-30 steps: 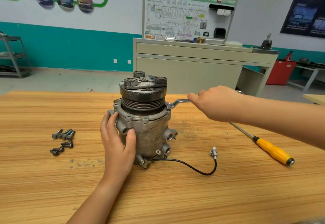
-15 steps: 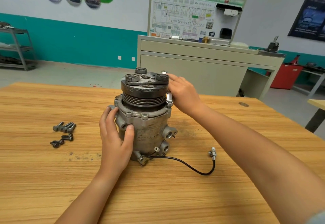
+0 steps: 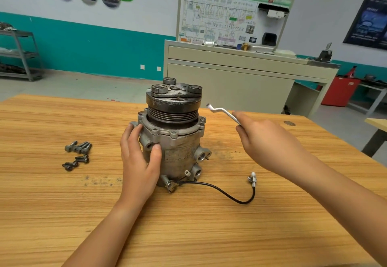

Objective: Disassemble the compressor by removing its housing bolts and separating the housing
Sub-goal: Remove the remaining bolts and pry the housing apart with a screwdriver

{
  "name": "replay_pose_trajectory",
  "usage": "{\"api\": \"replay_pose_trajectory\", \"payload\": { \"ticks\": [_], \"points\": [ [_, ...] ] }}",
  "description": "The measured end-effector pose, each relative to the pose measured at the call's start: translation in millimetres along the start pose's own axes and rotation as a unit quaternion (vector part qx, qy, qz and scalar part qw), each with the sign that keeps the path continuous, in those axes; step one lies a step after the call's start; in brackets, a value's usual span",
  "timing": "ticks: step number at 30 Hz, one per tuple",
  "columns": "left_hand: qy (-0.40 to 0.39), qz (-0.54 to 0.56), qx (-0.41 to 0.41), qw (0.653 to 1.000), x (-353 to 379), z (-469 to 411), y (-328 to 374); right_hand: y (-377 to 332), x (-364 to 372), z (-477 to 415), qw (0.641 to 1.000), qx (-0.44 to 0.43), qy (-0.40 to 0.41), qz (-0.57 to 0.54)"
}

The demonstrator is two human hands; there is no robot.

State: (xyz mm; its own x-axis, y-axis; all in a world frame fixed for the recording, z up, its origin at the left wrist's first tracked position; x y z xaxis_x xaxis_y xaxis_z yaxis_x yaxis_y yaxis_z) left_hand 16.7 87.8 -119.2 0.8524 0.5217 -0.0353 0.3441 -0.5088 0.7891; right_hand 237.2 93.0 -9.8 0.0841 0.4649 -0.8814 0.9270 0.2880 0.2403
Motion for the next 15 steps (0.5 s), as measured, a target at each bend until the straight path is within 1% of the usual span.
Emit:
{"api": "replay_pose_trajectory", "payload": {
  "ticks": [3,7,11,13,15],
  "points": [
    [-0.002,0.005,-0.004,1.0,0,0,1,-7,-8,6,0.997,0.0,-0.022,0.071],
    [-0.004,0.015,-0.011,1.0,-1,0,2,-15,-14,1,0.993,-0.009,-0.048,0.112],
    [-0.003,0.022,-0.019,1.0,-1,0,1,-27,-27,1,0.979,-0.023,-0.067,0.192],
    [-0.004,0.023,-0.019,1.0,0,0,0,-43,-31,0,0.966,-0.03,-0.098,0.235],
    [-0.004,0.026,-0.019,0.999,0,-1,0,-58,-29,-1,0.959,-0.037,-0.143,0.241]
  ]
}}
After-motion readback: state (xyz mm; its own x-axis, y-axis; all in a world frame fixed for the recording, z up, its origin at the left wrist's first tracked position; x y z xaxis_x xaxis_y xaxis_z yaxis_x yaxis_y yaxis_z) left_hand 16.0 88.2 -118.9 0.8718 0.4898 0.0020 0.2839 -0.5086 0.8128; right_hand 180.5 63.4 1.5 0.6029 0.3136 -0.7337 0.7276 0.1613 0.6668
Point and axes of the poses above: each hand's wrist, its own z-axis away from the middle knuckle, its own x-axis out of the palm, y = z × x, the point moved 4 cm from there along -z, towards the middle knuckle, and after that the axes turned 10 degrees about z, right-handed, at the moved point
